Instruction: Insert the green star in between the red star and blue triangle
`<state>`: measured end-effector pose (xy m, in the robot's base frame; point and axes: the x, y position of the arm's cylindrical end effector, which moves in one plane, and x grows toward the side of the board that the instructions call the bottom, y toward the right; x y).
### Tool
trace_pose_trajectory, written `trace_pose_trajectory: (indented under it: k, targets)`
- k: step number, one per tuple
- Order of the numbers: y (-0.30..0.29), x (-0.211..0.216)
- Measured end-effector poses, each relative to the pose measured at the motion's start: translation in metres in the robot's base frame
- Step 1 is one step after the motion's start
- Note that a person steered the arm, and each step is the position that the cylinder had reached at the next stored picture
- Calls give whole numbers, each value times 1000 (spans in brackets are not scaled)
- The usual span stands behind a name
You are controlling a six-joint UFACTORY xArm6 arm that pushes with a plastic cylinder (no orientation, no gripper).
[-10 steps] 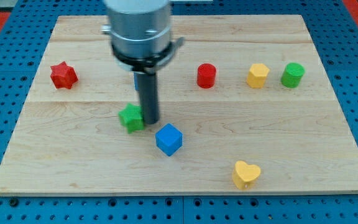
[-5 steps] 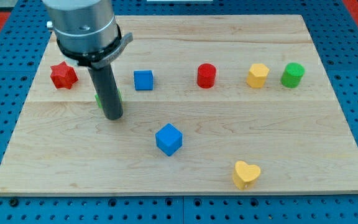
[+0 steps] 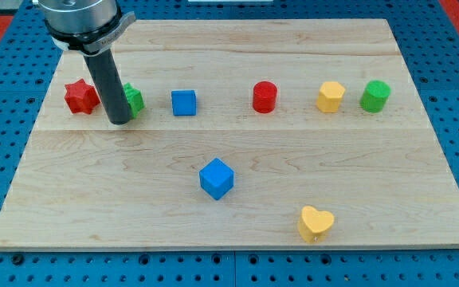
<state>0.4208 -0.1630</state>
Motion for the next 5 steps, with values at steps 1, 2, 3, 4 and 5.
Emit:
trace_pose_trajectory:
  k: [1,2,3,4,5]
  targets:
    - [0,0]
    - [0,-2]
    - [0,-6]
    - [0,12]
    - [0,64]
